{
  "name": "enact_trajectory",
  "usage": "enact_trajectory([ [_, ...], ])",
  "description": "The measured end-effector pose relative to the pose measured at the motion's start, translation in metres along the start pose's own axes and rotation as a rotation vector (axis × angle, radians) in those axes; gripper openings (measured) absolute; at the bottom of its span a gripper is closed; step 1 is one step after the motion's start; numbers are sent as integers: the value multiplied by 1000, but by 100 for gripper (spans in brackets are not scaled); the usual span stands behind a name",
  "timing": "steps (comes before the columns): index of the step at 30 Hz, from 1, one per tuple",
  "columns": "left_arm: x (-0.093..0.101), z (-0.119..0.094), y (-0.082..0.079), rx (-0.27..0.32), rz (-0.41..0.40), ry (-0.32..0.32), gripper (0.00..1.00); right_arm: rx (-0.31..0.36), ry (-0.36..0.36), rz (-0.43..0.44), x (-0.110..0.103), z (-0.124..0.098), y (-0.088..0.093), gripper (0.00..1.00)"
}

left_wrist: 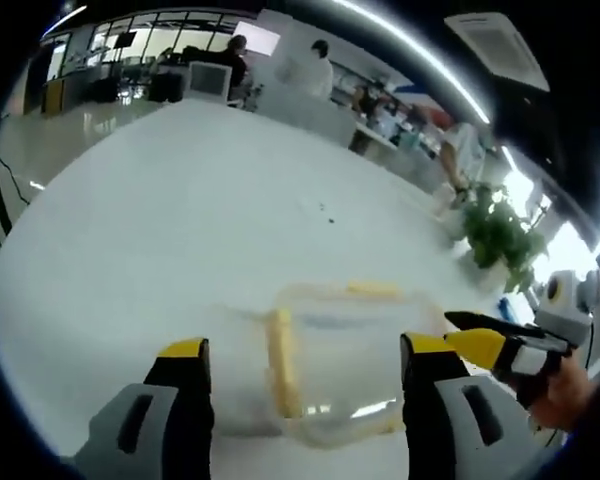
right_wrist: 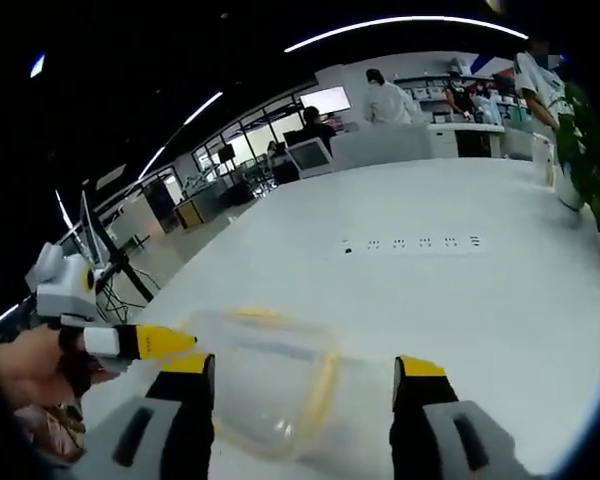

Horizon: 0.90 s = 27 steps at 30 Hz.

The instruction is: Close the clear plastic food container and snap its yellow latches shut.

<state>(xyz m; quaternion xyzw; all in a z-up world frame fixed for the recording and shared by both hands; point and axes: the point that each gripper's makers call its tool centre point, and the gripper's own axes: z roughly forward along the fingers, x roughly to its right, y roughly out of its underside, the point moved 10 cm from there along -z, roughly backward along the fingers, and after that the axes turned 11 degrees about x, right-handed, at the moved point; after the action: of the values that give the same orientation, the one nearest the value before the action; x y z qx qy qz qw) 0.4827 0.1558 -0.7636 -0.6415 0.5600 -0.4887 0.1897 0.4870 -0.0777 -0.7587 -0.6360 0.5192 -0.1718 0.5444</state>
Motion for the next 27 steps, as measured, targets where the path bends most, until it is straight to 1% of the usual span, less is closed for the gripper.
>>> enact_trajectory([
  [1, -2, 0, 2, -2, 15, -2, 89, 11, -7, -18, -2, 0, 1, 82],
  [2, -4, -1, 2, 5, 31, -10, 96, 15, -9, -31, -3, 1, 1, 89],
  [3, -6, -2, 3, 14, 50, -27, 99, 28, -20, -44, -4, 2, 2, 95],
  [4, -7, -3, 4, 7, 51, -25, 99, 40, -28, -44, -5, 2, 1, 100],
  [5, -8, -4, 5, 6, 53, -29, 99, 34, -40, -40, -6, 0, 1, 99],
  [7, -10, -5, 6, 5, 57, -27, 99, 49, -43, -35, -6, 0, 0, 100],
  [11, -10, -12, 6, 1, 58, -21, 99, 42, -35, -37, -7, -3, -3, 100],
  [14, -9, -16, 4, 4, 79, -14, 99, 43, -31, -48, -10, -8, -6, 100],
  [16, -7, -20, 2, 13, 78, -3, 99, 41, -35, -48, -13, -12, -9, 100],
  [17, -6, -22, 0, 23, 87, 2, 99, 58, -41, -54, -17, -16, -13, 100],
  [19, -4, -29, -4, 39, 120, 6, 99, 64, -42, -74, -21, -20, -19, 100],
  [22, -2, -40, -5, 40, 139, 13, 99, 75, -48, -80, -28, -30, -25, 100],
  [23, -1, -43, -6, 40, 141, 17, 99, 83, -49, -94, -31, -35, -27, 100],
  [27, 3, -63, -6, 45, 172, 31, 99, 87, -52, -97, -42, -54, -29, 100],
])
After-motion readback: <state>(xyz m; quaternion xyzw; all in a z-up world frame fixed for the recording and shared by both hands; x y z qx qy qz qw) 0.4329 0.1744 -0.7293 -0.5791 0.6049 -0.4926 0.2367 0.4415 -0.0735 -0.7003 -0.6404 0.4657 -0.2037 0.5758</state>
